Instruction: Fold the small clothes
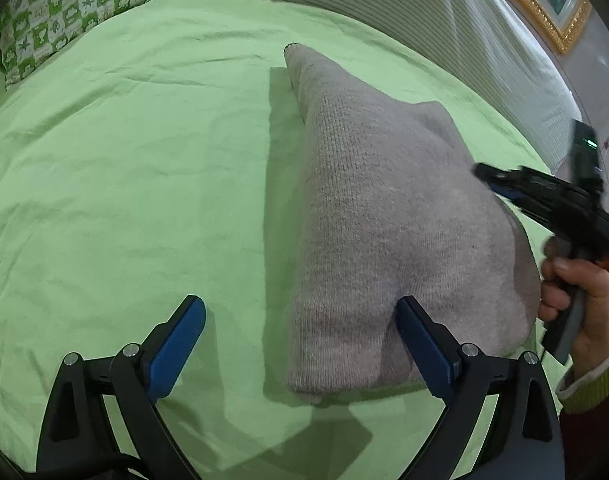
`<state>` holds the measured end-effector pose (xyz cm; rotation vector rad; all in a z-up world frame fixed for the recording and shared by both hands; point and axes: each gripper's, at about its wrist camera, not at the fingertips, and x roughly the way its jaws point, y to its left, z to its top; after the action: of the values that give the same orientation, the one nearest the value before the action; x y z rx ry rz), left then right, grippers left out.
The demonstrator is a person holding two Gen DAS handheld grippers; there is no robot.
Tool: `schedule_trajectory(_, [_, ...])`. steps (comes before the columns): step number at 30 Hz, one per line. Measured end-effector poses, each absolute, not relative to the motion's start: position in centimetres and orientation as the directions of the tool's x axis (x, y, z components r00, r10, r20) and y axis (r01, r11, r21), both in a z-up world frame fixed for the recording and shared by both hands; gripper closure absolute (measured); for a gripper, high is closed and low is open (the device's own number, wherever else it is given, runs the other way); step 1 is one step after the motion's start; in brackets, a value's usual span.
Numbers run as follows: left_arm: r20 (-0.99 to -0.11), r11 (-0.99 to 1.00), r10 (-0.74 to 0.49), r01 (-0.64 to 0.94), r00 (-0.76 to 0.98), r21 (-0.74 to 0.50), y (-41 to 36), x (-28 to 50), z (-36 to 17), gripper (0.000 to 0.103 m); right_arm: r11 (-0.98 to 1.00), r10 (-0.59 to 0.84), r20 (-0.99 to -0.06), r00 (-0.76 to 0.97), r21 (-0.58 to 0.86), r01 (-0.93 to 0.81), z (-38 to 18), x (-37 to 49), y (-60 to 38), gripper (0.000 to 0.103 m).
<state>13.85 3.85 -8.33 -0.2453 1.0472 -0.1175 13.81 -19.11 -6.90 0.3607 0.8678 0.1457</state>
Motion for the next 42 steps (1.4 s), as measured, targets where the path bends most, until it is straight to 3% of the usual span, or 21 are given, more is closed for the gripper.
schedule_trajectory(4, [-0.791,0.973,-0.162,-0.037,0.59,-0.226,4.1,13.4,-4.9,0.007,0.923,0.243,-0.658,0.713,0.382,0.038,-4.1,10.1,-20.6,0.077])
schedule_trajectory(10, [-0.748,0.959,-0.268,0.092,0.607,-0.268,1.0,19.2,-1.2,0.007,0.848,0.436,-0.554,0.709,0.516,-0.119,-2.2,8.9,-18.2,0.077])
schedule_trajectory(16, [-0.747,0.915,-0.399,0.179,0.531,-0.362,-1.1,26.1,-2.1,0.008,0.837,0.461,-0.607,0.647,0.54,-0.09,-5.3,10.9,-15.9,0.077])
schedule_trajectory(19, [-0.838,0.944,-0.328,0.134,0.436,-0.3,-1.1,30.1,-5.7,0.021,0.855,0.446,-0.634,0.632,0.511,-0.091,-6.4,11.0,-15.0,0.078])
schedule_trajectory(20, [-0.857,0.954,-0.301,0.112,0.418,-0.28,-0.7,30.9,-6.8,0.027,0.867,0.43,-0.648,0.629,0.491,-0.086,-7.0,11.1,-15.0,0.08])
schedule_trajectory(22, [-0.88,0.962,-0.268,0.064,0.392,-0.264,0.4,32.1,-8.4,0.028,0.877,0.412,-0.66,0.629,0.475,-0.077,-8.2,11.6,-15.5,0.084])
schedule_trajectory(25, [-0.872,0.951,-0.292,0.028,0.392,-0.306,2.0,32.9,-8.9,0.029,0.885,0.389,-0.66,0.642,0.461,-0.063,-9.1,12.0,-16.2,0.103])
schedule_trajectory(30, [-0.857,0.971,-0.219,0.016,0.466,-0.239,2.4,30.1,-6.1,0.029,0.876,0.377,-0.626,0.683,0.479,-0.044,-7.9,10.0,-17.3,0.102])
schedule_trajectory(33, [-0.819,0.956,-0.271,0.046,0.506,-0.288,2.9,25.6,-4.4,0.028,0.88,0.393,-0.581,0.712,0.462,-0.109,-5.9,6.5,-16.9,0.099])
schedule_trajectory(35, [-0.802,0.955,-0.283,0.079,0.526,-0.284,2.2,22.3,-3.8,0.022,0.885,0.408,-0.564,0.718,0.438,-0.159,-5.2,4.0,-16.5,0.099])
schedule_trajectory(42, [-0.861,0.98,-0.195,0.061,0.469,-0.188,2.2,14.5,-8.4,0.019,0.933,0.306,-0.706,0.638,0.357,-0.052,-9.8,0.9,-17.9,0.099])
